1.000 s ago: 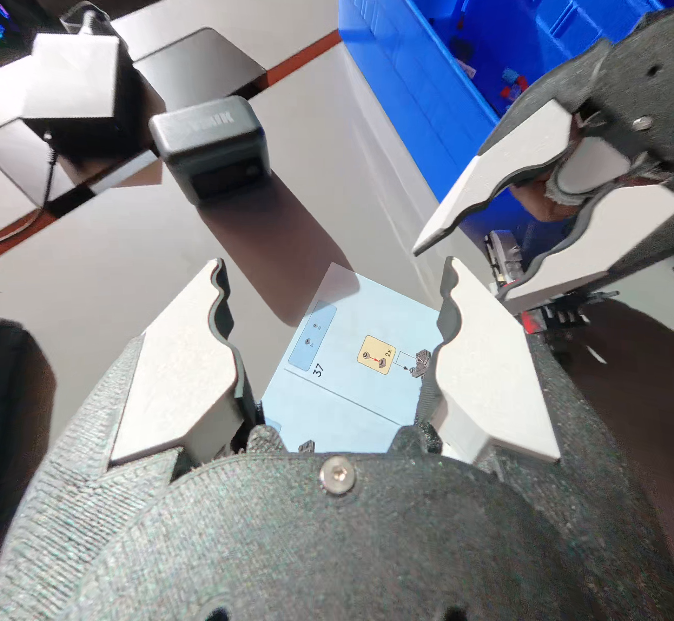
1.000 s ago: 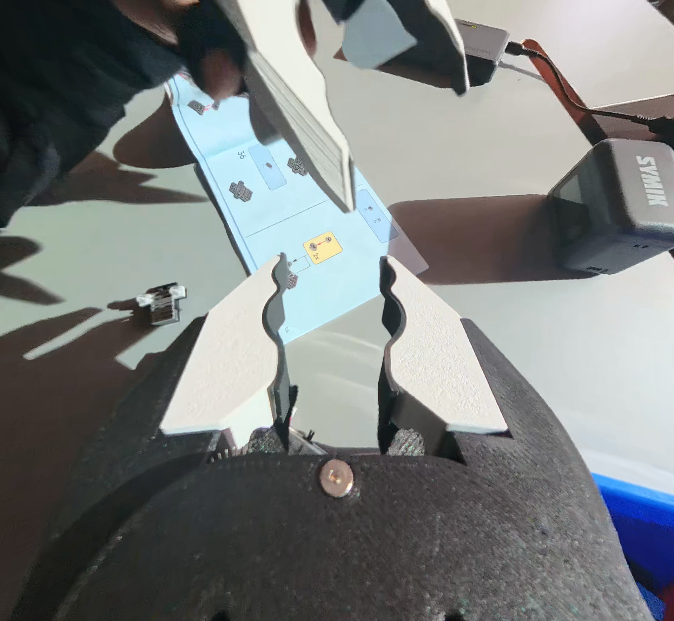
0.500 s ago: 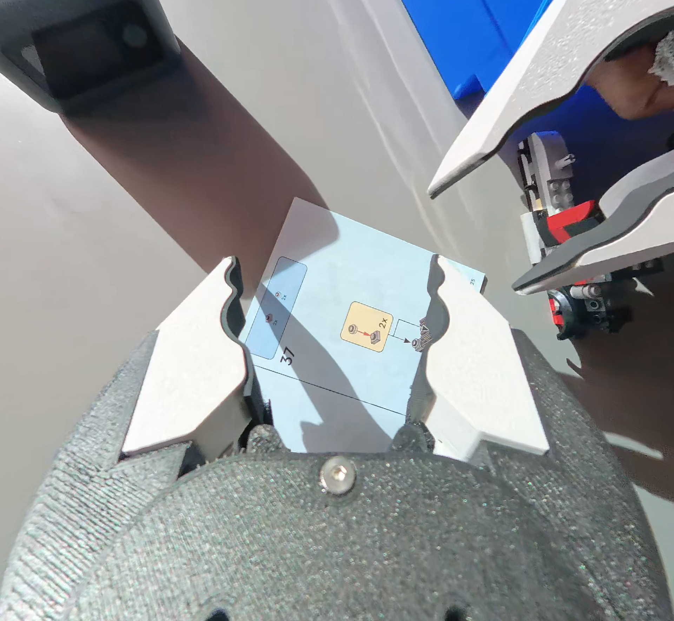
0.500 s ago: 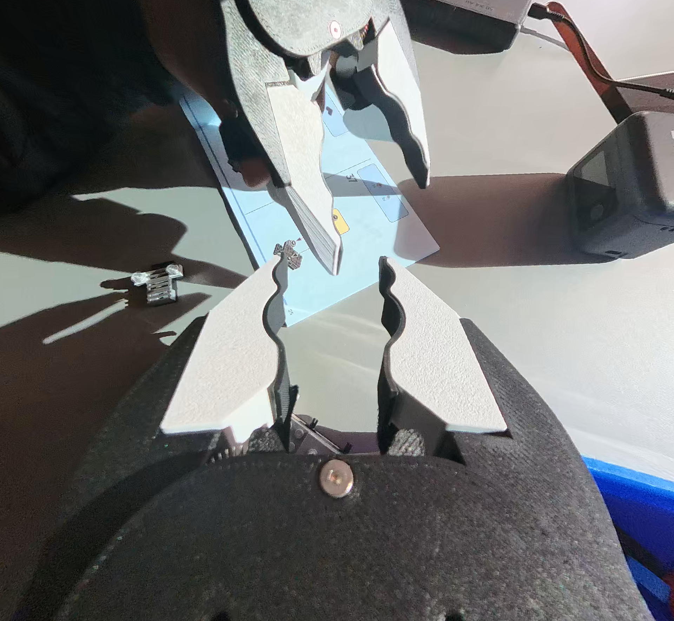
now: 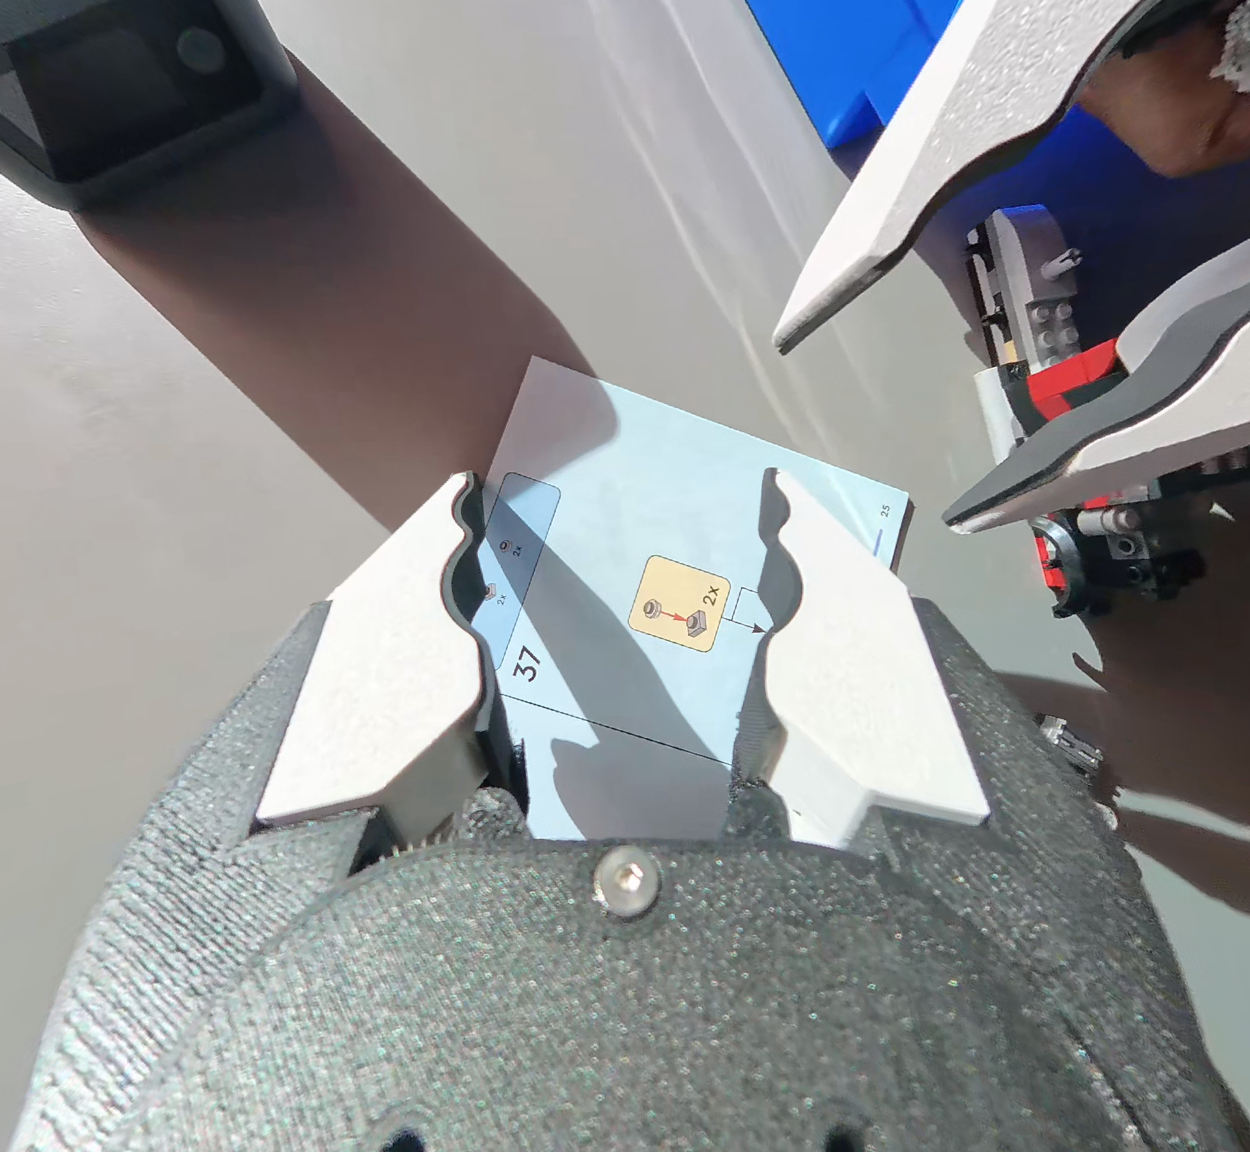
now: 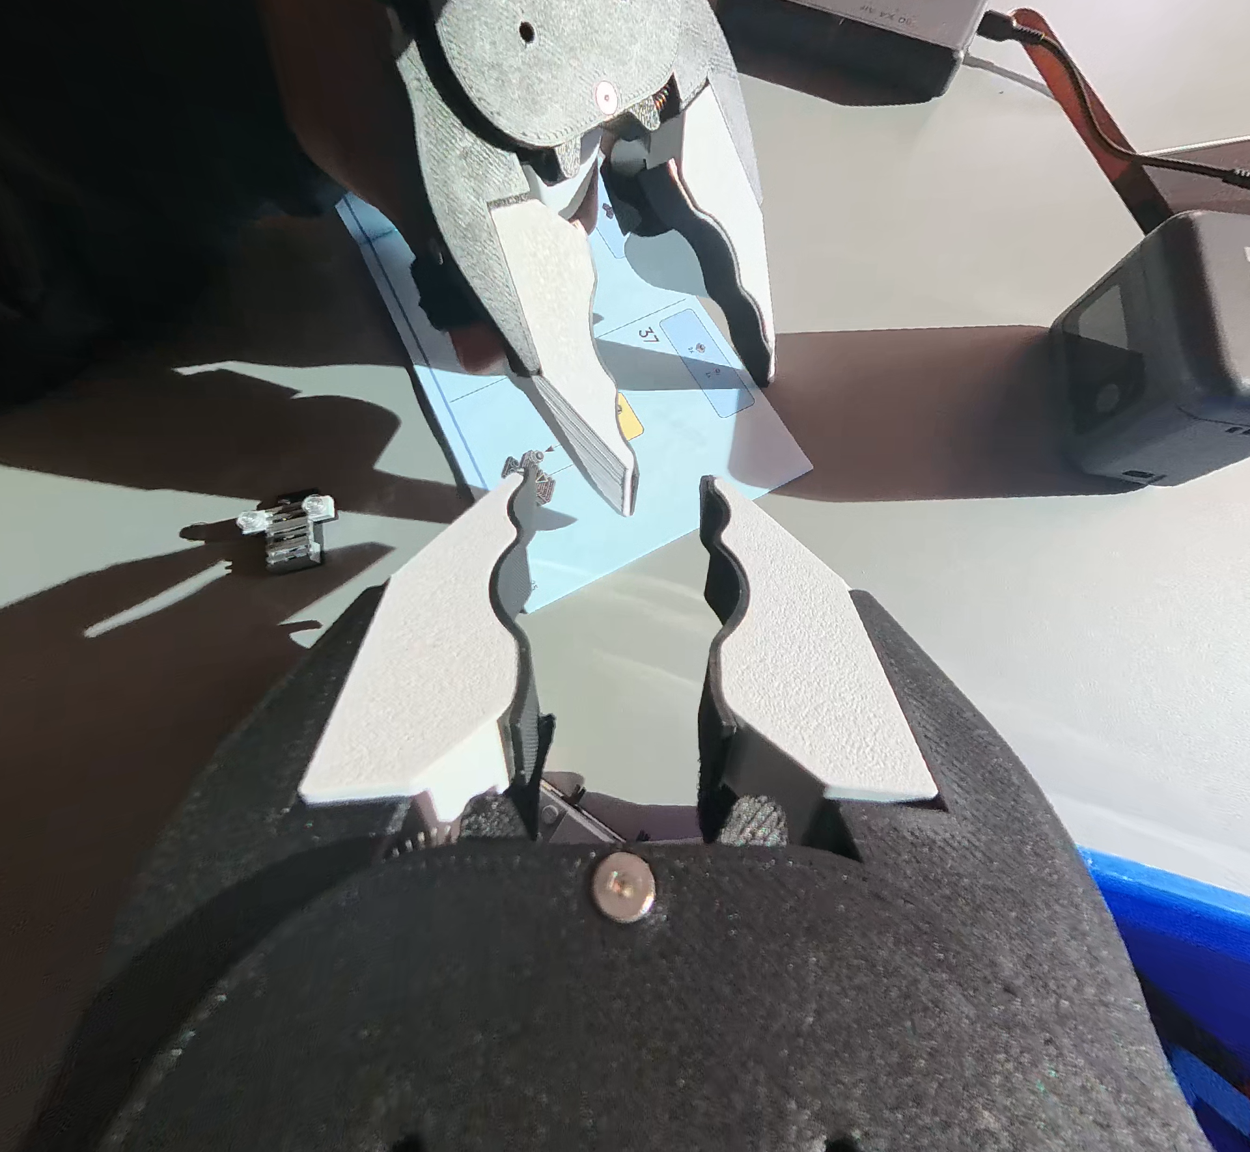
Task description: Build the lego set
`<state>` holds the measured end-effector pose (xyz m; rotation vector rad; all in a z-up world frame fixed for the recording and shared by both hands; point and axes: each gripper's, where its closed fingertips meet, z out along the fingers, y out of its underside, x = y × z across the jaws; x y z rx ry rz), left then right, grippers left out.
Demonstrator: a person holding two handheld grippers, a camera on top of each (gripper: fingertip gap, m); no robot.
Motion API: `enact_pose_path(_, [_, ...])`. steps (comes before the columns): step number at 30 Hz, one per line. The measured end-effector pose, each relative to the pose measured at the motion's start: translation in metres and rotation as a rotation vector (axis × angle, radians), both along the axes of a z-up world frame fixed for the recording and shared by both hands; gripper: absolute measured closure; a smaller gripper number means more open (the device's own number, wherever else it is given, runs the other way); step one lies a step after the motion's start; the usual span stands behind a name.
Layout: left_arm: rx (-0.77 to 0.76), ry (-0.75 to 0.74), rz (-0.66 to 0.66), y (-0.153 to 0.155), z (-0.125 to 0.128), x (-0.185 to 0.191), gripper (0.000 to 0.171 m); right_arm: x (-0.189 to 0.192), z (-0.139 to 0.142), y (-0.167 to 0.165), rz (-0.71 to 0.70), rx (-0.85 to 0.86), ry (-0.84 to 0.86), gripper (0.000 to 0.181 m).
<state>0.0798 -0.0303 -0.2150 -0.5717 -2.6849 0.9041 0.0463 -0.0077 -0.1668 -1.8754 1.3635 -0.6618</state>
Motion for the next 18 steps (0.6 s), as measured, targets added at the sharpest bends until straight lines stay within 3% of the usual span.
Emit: enact_pose_path(18, [-0.038, 0.009, -0.009, 0.005, 0.011, 0.004, 0.110, 0.003, -0.001, -0.005, -0.030, -0.010, 0.003, 0.132])
